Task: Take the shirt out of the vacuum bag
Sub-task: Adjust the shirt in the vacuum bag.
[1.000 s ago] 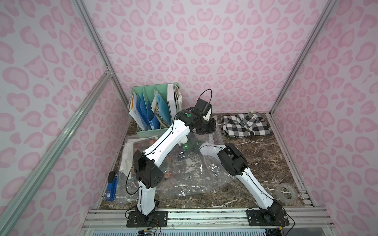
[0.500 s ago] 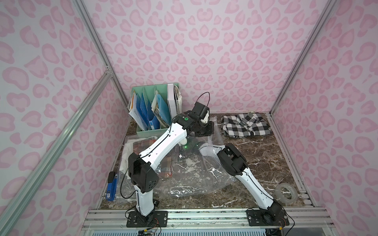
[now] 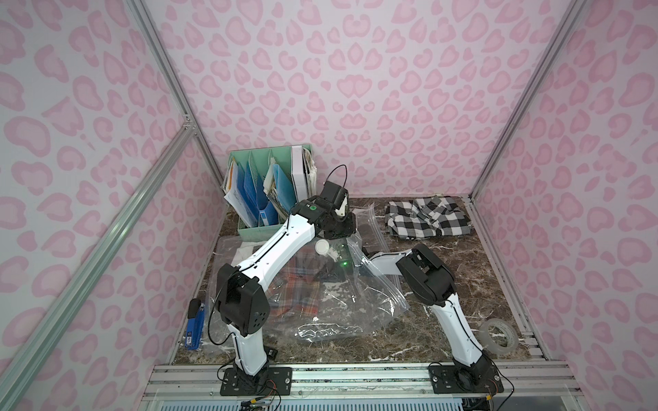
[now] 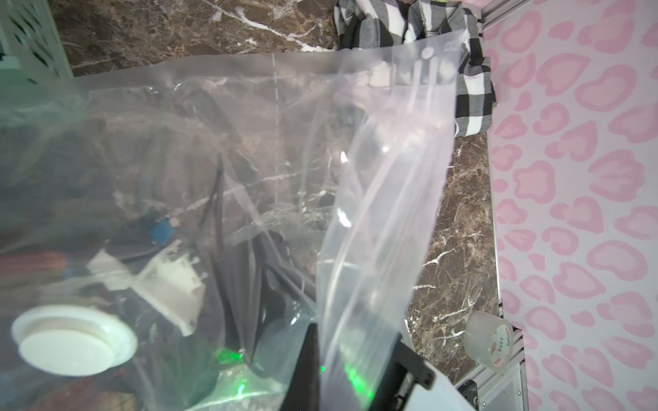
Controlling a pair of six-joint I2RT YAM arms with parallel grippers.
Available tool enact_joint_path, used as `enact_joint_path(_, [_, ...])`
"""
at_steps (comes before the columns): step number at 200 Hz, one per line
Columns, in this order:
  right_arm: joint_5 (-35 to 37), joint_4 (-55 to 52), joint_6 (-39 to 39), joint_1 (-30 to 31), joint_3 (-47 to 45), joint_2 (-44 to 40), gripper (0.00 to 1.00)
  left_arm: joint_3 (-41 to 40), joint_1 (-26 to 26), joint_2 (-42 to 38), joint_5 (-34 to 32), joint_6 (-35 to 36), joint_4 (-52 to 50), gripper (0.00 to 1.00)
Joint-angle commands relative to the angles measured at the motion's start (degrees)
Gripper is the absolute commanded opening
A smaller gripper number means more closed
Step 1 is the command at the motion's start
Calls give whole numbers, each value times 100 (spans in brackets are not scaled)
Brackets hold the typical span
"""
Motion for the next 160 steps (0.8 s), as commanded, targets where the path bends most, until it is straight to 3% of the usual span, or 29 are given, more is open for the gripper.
enact_joint_path(1, [206,-359,-334,-72,-187,-197,0,-144,74,-68,-140,143,152,4])
enact_joint_path(58, [112,-1012,-928,-121,-187,-758,0,-468,255,-170,-80,218,327,4])
enact_joint_path(103, [-77,-623,-812,-156,-724,-1270,0,-723,471,-380,9,295,416,4])
enact_joint_path(160, [-367,-147,-414,-274,-622,-1497,0,-1276,499,-567,202,286,731,4])
